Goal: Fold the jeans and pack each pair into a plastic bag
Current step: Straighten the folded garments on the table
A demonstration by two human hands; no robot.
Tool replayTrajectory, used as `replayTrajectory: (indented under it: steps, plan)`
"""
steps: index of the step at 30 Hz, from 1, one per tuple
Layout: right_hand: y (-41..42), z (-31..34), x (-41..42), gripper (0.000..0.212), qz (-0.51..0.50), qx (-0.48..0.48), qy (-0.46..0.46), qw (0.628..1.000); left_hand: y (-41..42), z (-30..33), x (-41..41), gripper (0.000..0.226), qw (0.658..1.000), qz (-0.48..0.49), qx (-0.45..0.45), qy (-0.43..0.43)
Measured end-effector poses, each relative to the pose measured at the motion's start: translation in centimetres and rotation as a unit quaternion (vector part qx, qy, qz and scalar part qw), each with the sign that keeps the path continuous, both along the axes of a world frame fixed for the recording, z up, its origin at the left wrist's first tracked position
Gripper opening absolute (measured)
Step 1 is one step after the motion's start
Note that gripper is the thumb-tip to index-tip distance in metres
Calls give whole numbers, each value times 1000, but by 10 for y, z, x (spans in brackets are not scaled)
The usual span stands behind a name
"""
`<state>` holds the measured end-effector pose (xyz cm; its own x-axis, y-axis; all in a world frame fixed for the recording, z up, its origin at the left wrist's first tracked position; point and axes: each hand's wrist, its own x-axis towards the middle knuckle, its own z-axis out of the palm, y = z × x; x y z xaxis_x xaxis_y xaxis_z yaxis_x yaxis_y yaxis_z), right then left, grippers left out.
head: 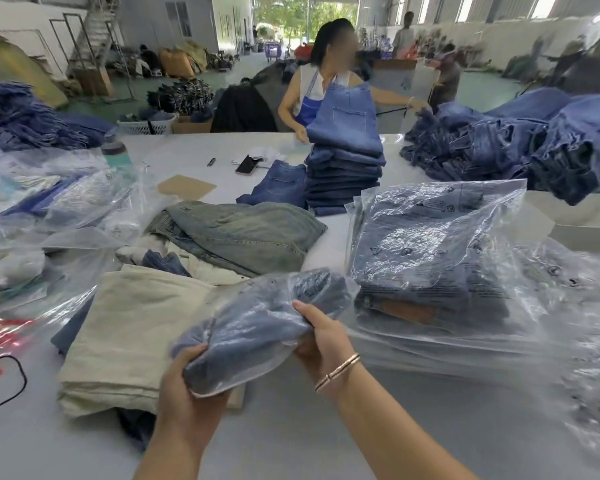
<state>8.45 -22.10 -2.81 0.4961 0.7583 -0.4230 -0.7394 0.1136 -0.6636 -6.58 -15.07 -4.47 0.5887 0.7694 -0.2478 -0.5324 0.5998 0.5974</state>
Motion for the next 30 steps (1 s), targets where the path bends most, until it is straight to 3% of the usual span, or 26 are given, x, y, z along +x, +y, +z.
replayTrajectory:
  steps: [4,10,13,15,18,20,22,26,30]
  plan:
    - [4,57,18,29,-6,84,-29,996,4,56,24,54,994,40,97,-19]
    - [-25,128,81,42,-103,200,-159,961,13,130,93,8,976,-54,201,-63]
    - [-42,138,116,39,-169,277,-209,922,12,147,140,19,962,-99,228,-114]
    - [-55,134,142,34,-198,291,-240,905,13,144,171,22,962,-122,221,-104]
    - [-75,97,170,21,-248,182,-205,929,16,114,213,31,962,-189,196,-14]
    - [-87,56,173,16,-272,63,-114,953,12,79,235,25,948,-247,164,113]
    - [-97,23,174,11,-308,-12,-47,950,3,42,248,20,931,-271,116,214]
    - [-106,18,185,9,-339,-84,-51,936,-11,2,263,17,920,-246,125,277]
    - [-111,31,189,13,-327,-67,-46,941,-14,8,269,8,915,-199,189,295]
